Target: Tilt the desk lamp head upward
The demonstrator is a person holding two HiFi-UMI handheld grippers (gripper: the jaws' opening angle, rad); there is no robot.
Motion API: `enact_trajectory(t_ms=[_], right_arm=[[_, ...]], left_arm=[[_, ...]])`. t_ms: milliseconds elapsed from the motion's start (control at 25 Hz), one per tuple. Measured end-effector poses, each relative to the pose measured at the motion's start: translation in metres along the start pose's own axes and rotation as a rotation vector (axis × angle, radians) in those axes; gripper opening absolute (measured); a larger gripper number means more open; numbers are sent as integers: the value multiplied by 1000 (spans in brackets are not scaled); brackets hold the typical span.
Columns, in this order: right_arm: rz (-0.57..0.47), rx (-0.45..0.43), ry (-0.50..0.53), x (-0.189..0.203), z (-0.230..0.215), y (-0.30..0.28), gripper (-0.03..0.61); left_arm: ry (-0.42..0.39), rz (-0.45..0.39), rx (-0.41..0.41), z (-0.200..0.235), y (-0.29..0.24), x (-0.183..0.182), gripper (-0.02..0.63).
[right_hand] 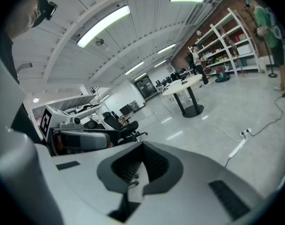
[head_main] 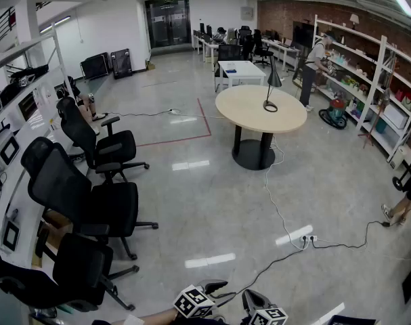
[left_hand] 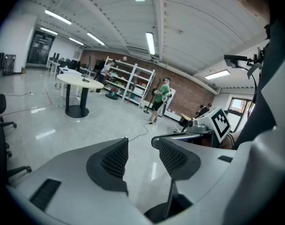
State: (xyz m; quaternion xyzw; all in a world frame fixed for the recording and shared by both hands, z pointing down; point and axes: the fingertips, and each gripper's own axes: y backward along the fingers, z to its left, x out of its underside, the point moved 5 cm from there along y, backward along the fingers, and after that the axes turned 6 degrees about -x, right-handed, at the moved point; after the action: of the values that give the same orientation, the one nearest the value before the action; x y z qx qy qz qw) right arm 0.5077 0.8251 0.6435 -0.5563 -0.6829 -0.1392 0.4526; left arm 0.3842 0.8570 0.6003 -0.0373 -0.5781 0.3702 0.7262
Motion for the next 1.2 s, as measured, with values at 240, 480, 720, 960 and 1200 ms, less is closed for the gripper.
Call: enact_trajectory(t_ms=[240,480,720,960,1200], right_arm=[[36,-57,23,3,20,-15,5],[138,-151,98,2,50,-66,5],[119,-158,147,-16,67,-96,5],[140,-92,198,-27,79,-125,5],[170,21,171,-21,95,-140,5]], left_arm=[[-25,-58,-80,10,31,0,215],[145,-97,-199,60,79,19,215],[246,-152,-237,104,103,26,215],[251,-179,-165,139,103,18,215],[298,-155,-70,175,114,27,215]])
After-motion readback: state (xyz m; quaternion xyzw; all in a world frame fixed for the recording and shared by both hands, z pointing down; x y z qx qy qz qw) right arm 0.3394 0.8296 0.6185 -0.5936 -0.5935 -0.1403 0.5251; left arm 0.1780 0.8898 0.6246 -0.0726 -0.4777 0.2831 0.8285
